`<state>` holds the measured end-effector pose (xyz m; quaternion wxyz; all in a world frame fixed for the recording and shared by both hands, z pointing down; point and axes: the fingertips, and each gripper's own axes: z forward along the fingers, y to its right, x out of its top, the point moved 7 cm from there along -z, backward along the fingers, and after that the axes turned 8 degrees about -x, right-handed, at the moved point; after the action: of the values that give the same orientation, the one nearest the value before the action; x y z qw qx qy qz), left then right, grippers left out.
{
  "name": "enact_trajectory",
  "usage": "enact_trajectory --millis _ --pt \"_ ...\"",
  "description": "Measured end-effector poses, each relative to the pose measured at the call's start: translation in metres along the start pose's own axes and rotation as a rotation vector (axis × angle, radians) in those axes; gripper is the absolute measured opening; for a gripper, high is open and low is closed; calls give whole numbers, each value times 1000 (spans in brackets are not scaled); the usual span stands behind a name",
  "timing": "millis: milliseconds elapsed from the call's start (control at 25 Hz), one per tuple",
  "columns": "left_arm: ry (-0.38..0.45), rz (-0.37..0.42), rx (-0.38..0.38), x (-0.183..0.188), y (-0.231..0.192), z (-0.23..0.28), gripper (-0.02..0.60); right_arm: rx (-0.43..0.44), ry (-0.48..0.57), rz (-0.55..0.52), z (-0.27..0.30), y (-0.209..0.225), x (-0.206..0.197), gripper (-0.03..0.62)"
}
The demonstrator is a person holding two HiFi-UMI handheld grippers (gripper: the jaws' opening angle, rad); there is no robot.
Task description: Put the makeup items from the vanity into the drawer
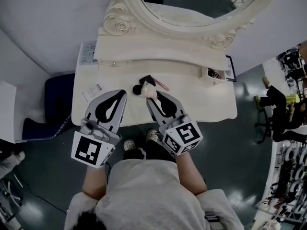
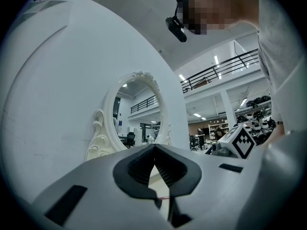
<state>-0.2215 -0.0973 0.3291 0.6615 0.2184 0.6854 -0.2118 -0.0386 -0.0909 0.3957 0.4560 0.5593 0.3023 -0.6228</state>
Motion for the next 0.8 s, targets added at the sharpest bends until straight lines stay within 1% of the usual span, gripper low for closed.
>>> enact_trajectory --millis 40,120,200,440,560,800 --pt "2 2 -7 0 1 0 14 -8 12 2 -3 0 2 121" --pt "53 13 -13 7 2 3 14 -25 34 1 -9 0 6 121" --pt "76 22 -23 11 5 4 14 -41 54 -3 -15 0 9 121" --pt "69 11 -37 14 8 4 14 -83 107 8 -30 3 18 121" --pt "66 19 -43 16 8 7 14 -91 127 8 -34 6 23 121" --pt "74 25 -60 20 16 20 14 -112 147 -11 -44 18 31 120"
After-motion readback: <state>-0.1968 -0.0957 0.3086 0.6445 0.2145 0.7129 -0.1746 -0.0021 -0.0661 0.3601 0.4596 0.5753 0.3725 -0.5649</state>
